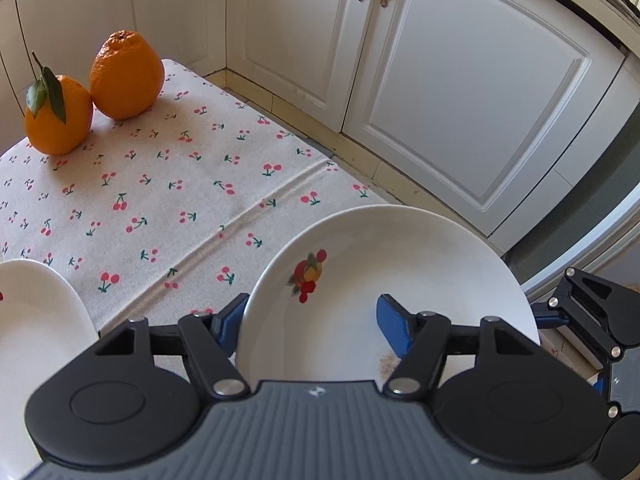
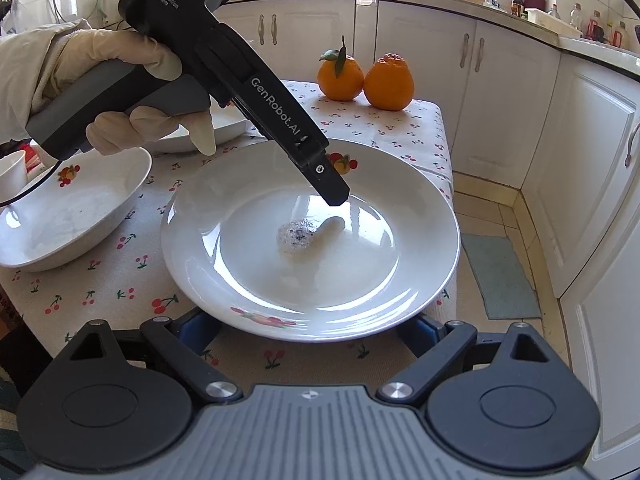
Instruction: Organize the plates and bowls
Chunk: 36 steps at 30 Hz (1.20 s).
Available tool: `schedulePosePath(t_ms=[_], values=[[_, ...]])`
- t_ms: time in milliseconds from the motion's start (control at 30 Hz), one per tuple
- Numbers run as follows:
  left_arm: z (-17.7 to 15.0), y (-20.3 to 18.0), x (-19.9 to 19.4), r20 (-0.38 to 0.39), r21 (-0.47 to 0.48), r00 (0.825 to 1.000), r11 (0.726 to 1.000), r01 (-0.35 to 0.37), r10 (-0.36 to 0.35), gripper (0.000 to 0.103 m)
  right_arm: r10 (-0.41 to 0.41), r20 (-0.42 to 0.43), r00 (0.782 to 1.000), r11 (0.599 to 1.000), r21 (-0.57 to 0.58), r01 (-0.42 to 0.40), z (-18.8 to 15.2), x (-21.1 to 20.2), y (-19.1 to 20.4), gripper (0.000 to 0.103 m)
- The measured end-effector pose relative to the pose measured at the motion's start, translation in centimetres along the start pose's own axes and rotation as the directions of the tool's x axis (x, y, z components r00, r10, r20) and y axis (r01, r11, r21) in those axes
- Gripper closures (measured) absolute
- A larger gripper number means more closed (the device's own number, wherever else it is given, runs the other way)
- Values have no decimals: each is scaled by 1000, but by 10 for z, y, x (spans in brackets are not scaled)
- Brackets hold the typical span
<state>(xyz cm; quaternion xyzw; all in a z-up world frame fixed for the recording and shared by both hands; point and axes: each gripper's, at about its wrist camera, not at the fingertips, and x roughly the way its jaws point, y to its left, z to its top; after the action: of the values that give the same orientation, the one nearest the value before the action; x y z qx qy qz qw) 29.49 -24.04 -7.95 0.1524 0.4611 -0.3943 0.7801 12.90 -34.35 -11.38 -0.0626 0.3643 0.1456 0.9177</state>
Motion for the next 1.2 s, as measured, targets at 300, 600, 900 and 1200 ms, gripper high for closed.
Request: schedulePosePath(t_ms=[300,600,900,1200], values=[[16,15,15,16,-13,1000,1000,3,-2,36,-20,-8,1000,1000,5,20,16,17,-17,7],[25,25,21,26,-23,1000,1000,-7,8,36,-38,-4,999,999,-4,38,28,29,-25,7],[26,25,21,33,-13,999,1000,-18,19,31,-25,-12,1000,1000,3,26,29,30,-25,7],[13,23,-21,77,-40,993,995,-91,94,25,-19,5,1000,1000,6,19,26,6,-14,0]])
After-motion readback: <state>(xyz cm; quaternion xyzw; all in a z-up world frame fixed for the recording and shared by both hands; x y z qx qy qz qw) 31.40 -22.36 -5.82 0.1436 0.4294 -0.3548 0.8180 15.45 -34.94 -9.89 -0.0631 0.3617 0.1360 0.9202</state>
